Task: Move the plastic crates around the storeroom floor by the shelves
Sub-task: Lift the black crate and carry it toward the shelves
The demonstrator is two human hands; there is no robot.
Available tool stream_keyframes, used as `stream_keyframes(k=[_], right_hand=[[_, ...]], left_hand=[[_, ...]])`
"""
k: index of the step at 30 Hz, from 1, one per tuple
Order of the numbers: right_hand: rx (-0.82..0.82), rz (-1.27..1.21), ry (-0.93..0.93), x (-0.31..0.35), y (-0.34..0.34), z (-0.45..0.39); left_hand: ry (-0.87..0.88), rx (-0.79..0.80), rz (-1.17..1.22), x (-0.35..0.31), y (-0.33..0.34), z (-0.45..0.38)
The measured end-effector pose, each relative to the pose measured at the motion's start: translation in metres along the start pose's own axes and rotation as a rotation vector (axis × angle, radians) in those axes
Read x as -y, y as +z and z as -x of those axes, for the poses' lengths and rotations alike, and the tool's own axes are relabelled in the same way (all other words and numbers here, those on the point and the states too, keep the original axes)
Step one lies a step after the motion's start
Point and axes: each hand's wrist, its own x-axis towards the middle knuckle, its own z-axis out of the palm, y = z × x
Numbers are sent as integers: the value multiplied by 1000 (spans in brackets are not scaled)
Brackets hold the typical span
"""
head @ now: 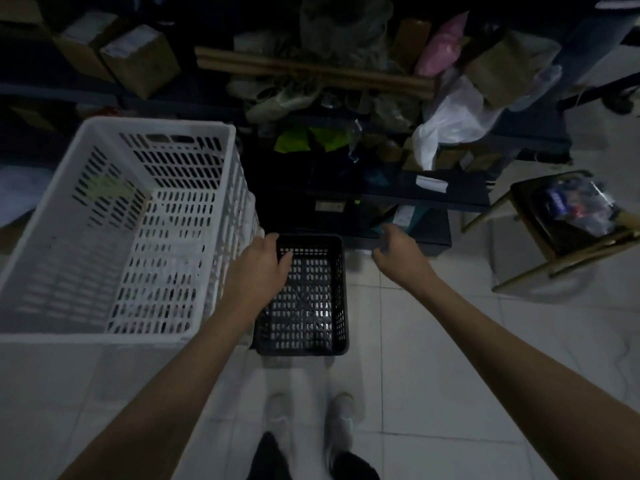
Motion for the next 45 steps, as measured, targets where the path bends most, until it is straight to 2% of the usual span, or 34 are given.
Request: stream_keyframes(k=[5, 9, 23, 27, 32, 38, 40, 42, 45], right_hand=[[76, -36, 84, -48, 45, -29], [123, -35, 136, -93, 101, -62], [187, -43, 189, -281, 365, -187], [181, -75, 235, -318, 427, -195], [195, -33, 246, -340, 434, -203], [190, 8, 246, -346, 417, -203], [192, 23, 268, -354, 404, -202], [192, 65, 321, -368, 389, -200], [174, 111, 404, -391, 373, -189]], left_hand=[[-103, 102, 7, 24, 66, -5], [-106, 168, 10, 47, 139, -17], [-230, 293, -130, 166, 423, -81], [-142, 310, -300, 196, 476, -72], [-67, 182, -434, 211, 495, -71], [-131, 46, -561, 219, 497, -80], [-166, 83, -536, 222, 498, -81], [-213, 192, -470, 214, 496, -82], [-263, 313, -140, 196, 510, -83]])
